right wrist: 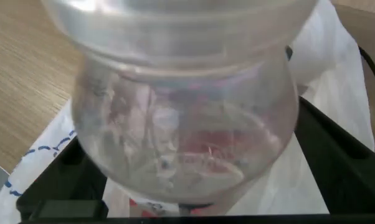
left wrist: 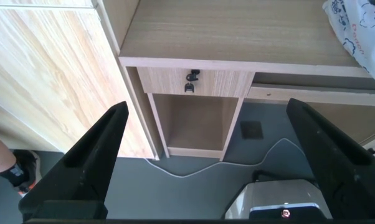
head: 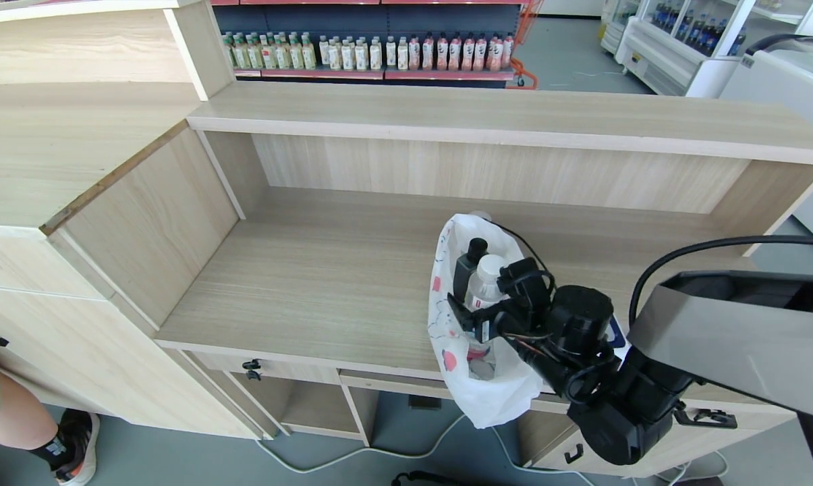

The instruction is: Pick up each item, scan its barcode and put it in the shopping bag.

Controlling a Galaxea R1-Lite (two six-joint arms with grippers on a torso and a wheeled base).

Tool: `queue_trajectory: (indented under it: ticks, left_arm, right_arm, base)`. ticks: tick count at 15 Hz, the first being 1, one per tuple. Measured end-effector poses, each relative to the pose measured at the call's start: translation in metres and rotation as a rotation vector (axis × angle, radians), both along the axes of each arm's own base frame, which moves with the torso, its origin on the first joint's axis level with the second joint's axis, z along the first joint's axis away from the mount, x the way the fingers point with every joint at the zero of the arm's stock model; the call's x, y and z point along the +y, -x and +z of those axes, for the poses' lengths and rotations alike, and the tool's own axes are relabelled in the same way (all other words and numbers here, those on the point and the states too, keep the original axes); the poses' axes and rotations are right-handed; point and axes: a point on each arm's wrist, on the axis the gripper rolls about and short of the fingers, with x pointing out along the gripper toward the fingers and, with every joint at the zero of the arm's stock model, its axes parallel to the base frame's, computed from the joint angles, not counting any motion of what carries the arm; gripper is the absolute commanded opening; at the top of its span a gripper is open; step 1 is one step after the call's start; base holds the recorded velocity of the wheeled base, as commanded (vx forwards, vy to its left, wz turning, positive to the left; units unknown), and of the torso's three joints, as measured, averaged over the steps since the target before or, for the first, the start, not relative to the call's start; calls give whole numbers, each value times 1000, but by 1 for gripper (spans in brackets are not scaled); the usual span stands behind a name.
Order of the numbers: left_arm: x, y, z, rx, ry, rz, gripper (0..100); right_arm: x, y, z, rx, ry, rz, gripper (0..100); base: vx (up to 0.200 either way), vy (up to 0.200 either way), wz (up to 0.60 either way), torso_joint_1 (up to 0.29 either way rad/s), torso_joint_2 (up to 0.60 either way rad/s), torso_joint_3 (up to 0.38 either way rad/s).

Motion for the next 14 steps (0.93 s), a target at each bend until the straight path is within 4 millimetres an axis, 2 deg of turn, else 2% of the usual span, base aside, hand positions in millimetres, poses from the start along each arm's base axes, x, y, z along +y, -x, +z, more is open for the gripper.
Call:
queue_trajectory:
  ticks: [5,11,14]
  left_arm:
    - [0,0,0,1,4,0,100]
    - [0,0,0,1,4,-1,100]
    - [0,0,0,1,4,0,100]
  right_arm:
    - [0,33,39,-45,-49,59,100]
    - [-30,79,89,-63,-91,62,100]
    - [-52,102,106,-2,-67,-41,100]
  base:
    - [0,0,0,0,0,0]
    - [0,0,0,0,0,0]
    - [0,0,0,0,0,0]
